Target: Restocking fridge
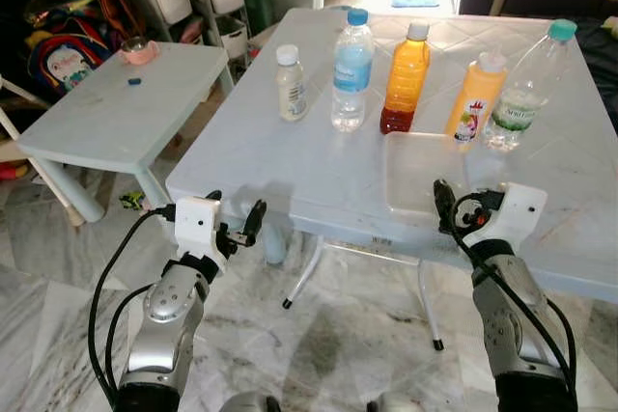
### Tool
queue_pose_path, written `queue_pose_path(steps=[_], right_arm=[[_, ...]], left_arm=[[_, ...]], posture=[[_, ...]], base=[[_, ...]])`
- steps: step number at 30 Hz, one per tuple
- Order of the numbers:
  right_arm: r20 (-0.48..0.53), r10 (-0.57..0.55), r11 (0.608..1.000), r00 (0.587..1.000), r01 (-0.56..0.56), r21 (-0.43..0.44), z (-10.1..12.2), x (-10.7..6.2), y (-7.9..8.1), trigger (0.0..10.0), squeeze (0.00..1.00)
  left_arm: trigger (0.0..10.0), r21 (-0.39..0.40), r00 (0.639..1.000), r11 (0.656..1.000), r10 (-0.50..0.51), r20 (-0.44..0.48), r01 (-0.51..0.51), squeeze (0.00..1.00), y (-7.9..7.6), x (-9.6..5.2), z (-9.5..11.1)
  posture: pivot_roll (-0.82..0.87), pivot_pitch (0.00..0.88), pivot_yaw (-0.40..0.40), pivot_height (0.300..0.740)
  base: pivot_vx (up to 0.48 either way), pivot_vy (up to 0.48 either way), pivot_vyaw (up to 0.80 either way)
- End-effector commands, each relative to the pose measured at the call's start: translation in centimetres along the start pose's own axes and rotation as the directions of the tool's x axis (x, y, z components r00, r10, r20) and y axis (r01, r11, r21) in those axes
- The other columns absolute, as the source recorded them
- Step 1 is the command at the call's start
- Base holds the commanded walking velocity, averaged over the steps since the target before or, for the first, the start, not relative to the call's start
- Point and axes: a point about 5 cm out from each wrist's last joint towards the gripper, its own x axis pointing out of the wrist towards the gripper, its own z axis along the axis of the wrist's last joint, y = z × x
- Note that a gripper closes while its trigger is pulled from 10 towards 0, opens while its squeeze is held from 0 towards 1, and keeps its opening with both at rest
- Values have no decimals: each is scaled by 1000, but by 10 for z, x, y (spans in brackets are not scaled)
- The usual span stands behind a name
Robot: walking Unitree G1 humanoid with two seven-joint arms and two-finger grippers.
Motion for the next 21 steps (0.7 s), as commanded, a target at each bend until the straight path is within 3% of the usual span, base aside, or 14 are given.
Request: queue_pose_path(steps=[1, 8, 12, 21], right_arm=[[-57, 0, 999, 998, 3, 49, -9, -1, 0, 0, 0], [-60, 13, 994, 998, -7, 106, -10, -1, 4, 0, 0], [-106, -17, 976, 994, 39, 212, -15, -2, 1, 0, 0], [-162, -2, 949, 987, 53, 312, -21, -2, -1, 0, 0]], left_arm=[[10000, 25, 1000, 1000, -15, 3, 15, 0, 1, 2, 5], [10000, 30, 1000, 999, -21, 5, 21, 0, 0, 4, 5], [10000, 39, 1000, 999, -14, 21, 13, 0, 1, 4, 7], [10000, 43, 1000, 999, -15, 24, 14, 0, 0, 5, 8]], posture=[[-52, 0, 96, 740], [-53, 0, 95, 740], [-56, 0, 95, 740], [-58, 0, 93, 740]], base=[[0, 0, 0], [0, 0, 0], [0, 0, 0], [0, 0, 0]])
